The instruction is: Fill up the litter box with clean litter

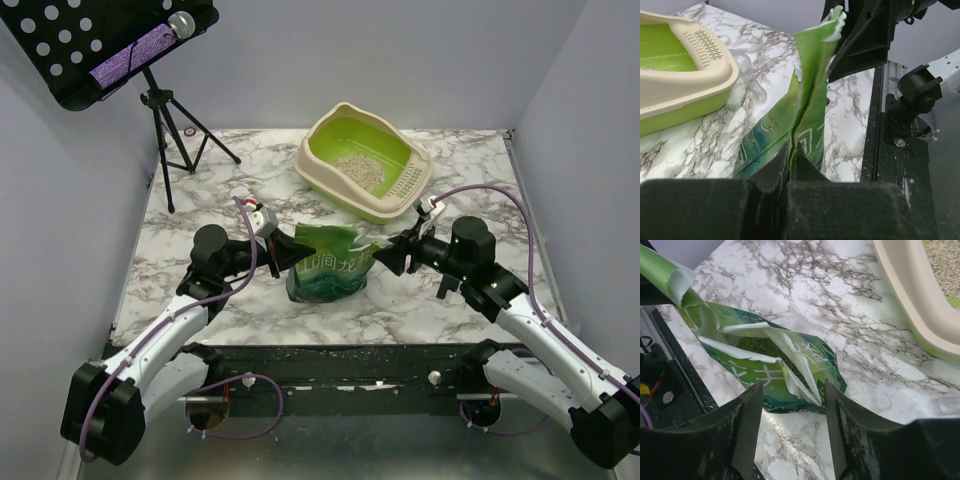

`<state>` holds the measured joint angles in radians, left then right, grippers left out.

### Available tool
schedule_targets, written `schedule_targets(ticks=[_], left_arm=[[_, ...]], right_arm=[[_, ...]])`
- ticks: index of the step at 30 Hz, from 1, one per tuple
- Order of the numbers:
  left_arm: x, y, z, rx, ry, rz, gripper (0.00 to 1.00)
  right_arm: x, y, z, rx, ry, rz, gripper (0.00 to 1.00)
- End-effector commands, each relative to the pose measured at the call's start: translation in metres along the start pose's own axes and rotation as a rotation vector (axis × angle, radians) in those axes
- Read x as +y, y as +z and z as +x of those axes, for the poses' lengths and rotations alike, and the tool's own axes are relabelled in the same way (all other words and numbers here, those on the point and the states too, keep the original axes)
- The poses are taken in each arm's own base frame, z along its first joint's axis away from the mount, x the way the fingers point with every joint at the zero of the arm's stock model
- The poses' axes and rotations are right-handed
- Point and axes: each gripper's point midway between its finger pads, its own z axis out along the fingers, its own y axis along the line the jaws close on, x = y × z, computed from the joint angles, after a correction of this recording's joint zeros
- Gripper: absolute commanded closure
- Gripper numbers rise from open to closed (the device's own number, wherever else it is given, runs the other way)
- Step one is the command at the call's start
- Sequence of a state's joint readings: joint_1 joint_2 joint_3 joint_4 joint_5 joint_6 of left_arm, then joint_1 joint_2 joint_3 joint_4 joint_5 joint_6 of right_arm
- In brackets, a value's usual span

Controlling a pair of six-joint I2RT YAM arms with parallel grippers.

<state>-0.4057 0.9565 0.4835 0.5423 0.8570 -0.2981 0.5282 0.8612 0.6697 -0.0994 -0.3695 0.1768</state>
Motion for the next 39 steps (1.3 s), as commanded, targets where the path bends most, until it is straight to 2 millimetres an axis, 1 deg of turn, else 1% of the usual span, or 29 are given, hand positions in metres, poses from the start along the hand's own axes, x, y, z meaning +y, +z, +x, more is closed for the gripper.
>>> schedule_targets(ticks=[1, 5, 8, 10, 12, 14, 16, 18, 21, 22, 25, 28, 30, 33, 35, 38, 39], left_arm=[[0.002, -0.011, -0.017, 0.000, 0.102, -0.069, 1.00], [-0.005, -0.023, -0.017, -0.002, 0.116, -0.100, 1.00], [-0.008, -0.030, -0.014, -0.016, 0.122, -0.125, 1.00], [-0.006, -0.032, -0.015, -0.034, 0.132, -0.150, 1.00], [-0.006, -0.032, -0.018, -0.047, 0.147, -0.165, 1.00], [-0.004, -0.032, -0.018, -0.052, 0.147, -0.181, 1.00], [-0.008, -0.030, -0.015, -0.043, 0.143, -0.170, 1.00], [-0.010, -0.029, -0.012, -0.029, 0.155, -0.173, 1.00], [-0.013, -0.029, -0.011, -0.026, 0.171, -0.177, 1.00], [-0.015, -0.029, -0.011, -0.025, 0.176, -0.175, 1.00], [-0.017, -0.028, -0.012, -0.023, 0.183, -0.176, 1.00], [-0.018, -0.029, -0.013, -0.028, 0.188, -0.178, 1.00], [-0.018, -0.029, -0.013, -0.028, 0.189, -0.177, 1.00], [-0.019, -0.028, -0.012, -0.023, 0.188, -0.170, 1.00], [-0.019, -0.028, -0.012, -0.023, 0.187, -0.168, 1.00], [-0.019, -0.028, -0.012, -0.022, 0.186, -0.168, 1.00], [-0.019, -0.028, -0.011, -0.022, 0.187, -0.170, 1.00]], right_arm=[[0.010, 0.002, -0.004, -0.070, -0.050, -0.074, 0.38], [0.008, 0.006, 0.001, -0.118, -0.088, -0.089, 0.35], [0.005, 0.007, -0.001, -0.186, -0.153, -0.093, 0.33], [0.008, 0.006, -0.007, -0.222, -0.176, -0.106, 0.32], [0.020, 0.005, -0.007, -0.266, -0.212, -0.179, 0.32], [0.037, 0.002, -0.004, -0.308, -0.255, -0.288, 0.32], [0.052, 0.001, 0.003, -0.316, -0.305, -0.398, 0.32], [0.058, 0.004, 0.006, -0.324, -0.357, -0.456, 0.33], [0.054, 0.013, 0.008, -0.334, -0.411, -0.462, 0.34], [0.052, 0.016, 0.007, -0.344, -0.455, -0.459, 0.34], [0.038, 0.029, 0.006, -0.316, -0.486, -0.407, 0.35], [0.033, 0.032, 0.008, -0.312, -0.507, -0.409, 0.35], [0.029, 0.034, 0.006, -0.311, -0.503, -0.407, 0.36], [0.036, 0.031, 0.004, -0.343, -0.505, -0.450, 0.39], [0.038, 0.028, 0.001, -0.380, -0.498, -0.454, 0.41], [0.042, 0.027, 0.000, -0.398, -0.488, -0.488, 0.44], [0.043, 0.026, 0.001, -0.396, -0.454, -0.499, 0.46]])
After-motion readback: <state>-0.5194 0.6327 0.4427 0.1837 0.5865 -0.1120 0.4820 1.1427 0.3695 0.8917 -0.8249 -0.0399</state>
